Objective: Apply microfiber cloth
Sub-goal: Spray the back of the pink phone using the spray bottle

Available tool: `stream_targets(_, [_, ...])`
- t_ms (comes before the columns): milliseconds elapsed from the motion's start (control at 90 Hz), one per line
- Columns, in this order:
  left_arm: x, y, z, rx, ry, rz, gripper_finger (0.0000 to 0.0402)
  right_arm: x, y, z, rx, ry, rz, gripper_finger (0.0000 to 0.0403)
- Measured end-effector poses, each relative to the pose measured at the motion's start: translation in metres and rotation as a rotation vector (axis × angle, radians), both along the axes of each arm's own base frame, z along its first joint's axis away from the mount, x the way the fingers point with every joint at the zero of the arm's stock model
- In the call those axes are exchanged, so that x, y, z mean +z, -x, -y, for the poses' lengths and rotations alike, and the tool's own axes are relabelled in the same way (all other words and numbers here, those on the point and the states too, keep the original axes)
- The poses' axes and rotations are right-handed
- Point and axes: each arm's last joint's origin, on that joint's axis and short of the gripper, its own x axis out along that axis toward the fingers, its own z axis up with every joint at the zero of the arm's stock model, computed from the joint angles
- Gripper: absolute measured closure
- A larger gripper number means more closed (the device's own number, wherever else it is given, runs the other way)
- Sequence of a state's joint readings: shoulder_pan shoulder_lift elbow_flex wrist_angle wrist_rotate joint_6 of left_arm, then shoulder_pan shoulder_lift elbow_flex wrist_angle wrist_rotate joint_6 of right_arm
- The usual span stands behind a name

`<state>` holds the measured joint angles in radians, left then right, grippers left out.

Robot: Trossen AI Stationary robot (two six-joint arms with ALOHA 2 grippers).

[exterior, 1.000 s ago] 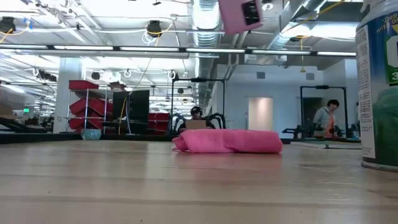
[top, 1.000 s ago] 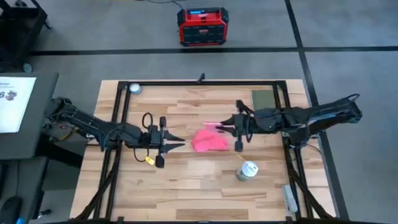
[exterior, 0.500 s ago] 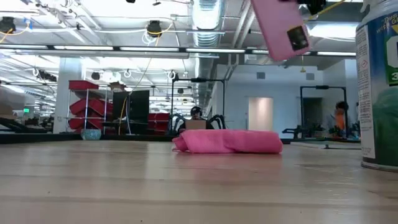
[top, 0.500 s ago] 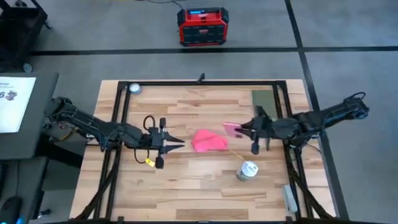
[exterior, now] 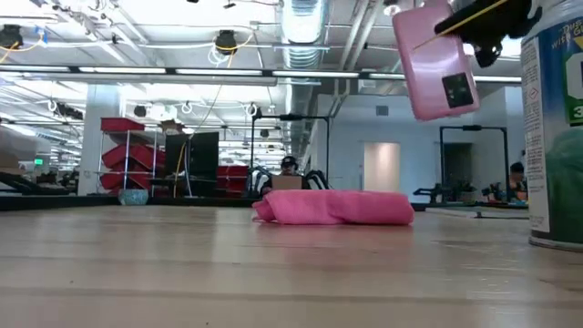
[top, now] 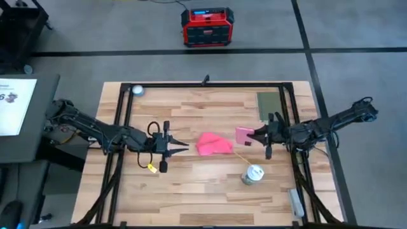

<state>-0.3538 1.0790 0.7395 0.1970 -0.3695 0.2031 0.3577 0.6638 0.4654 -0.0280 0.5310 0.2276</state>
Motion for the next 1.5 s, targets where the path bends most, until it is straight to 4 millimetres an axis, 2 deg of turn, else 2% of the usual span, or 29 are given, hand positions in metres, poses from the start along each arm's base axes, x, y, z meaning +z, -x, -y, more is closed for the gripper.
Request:
stream_targets(222, [-0.001,0.0,0.001,-0.025,-0.03,-0.008,0.0366,-0.01,0.0,0.0,0.013,0.002,0.028,0.0389])
stream_targets(400, [-0.001,0.0,0.003,-0.094,-0.051,-0.01,0.0366,-0.017,0.005,0.002,0.011,-0.006,0.033,0.0389])
stream_targets(722, [-0.005,0.003,0.005,-0.109,-0.072,-0.034,0.0366,-0.025,0.015,0.006,0.01,-0.038,0.071,0.0389])
stream_targets(844, [-0.006,0.013,0.002,-0.115,-0.059,0.007,0.0366,-0.028,0.017,0.006,0.026,-0.052,0.096,0.0389])
stream_targets(1056, [-0.012,0.044,-0.01,-0.109,-0.009,0.09,0.0366,-0.03,0.02,0.007,0.029,-0.057,0.113,0.0389])
stream_targets(1256, [-0.035,0.069,-0.019,-0.103,0.074,0.117,0.0366,-0.038,0.021,0.007,0.062,-0.065,0.168,0.0389])
stream_targets(1500, [-0.058,0.083,-0.025,-0.103,0.097,0.157,0.0366,-0.049,0.021,0.009,0.081,-0.085,0.225,0.0389])
